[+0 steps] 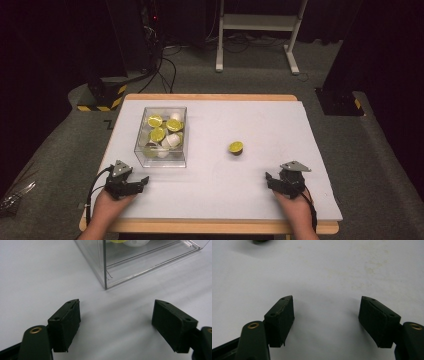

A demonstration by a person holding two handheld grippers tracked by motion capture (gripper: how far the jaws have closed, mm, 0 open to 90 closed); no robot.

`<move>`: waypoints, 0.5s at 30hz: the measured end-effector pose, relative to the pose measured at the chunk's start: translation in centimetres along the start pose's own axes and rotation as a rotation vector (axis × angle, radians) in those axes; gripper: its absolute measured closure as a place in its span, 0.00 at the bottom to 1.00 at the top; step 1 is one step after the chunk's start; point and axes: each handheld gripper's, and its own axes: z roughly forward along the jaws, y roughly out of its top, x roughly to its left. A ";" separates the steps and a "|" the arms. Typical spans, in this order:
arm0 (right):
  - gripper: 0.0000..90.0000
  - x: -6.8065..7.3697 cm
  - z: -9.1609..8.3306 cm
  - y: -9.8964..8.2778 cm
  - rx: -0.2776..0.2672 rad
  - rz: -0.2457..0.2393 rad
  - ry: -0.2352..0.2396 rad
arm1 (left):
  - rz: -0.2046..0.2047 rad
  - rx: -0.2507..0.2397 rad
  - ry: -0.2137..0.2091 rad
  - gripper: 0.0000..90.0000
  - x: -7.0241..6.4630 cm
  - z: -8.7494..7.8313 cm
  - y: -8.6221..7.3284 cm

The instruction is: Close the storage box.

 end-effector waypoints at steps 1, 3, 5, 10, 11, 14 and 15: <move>0.32 0.0 0.0 0.0 -0.001 0.000 0.001 | 0.000 0.000 -0.001 0.26 0.0 0.0 0.0; 0.32 0.0 0.0 0.0 0.000 -0.003 -0.001 | 0.002 0.000 -0.002 0.26 0.1 0.0 0.0; 0.32 0.0 0.0 0.0 0.001 -0.001 -0.002 | 0.003 0.001 -0.005 0.26 0.1 0.0 0.0; 0.32 0.1 0.0 0.0 0.000 0.000 -0.006 | 0.009 0.004 -0.009 0.25 0.1 0.0 0.0; 0.32 0.1 0.0 0.0 -0.004 -0.001 -0.008 | 0.010 0.004 -0.010 0.25 0.1 0.0 0.0; 0.32 0.1 0.0 0.0 -0.002 -0.001 -0.006 | 0.013 0.007 -0.011 0.24 0.1 0.0 0.0; 0.32 0.1 0.0 0.0 -0.004 -0.002 -0.006 | 0.013 0.007 -0.011 0.24 0.1 0.0 0.0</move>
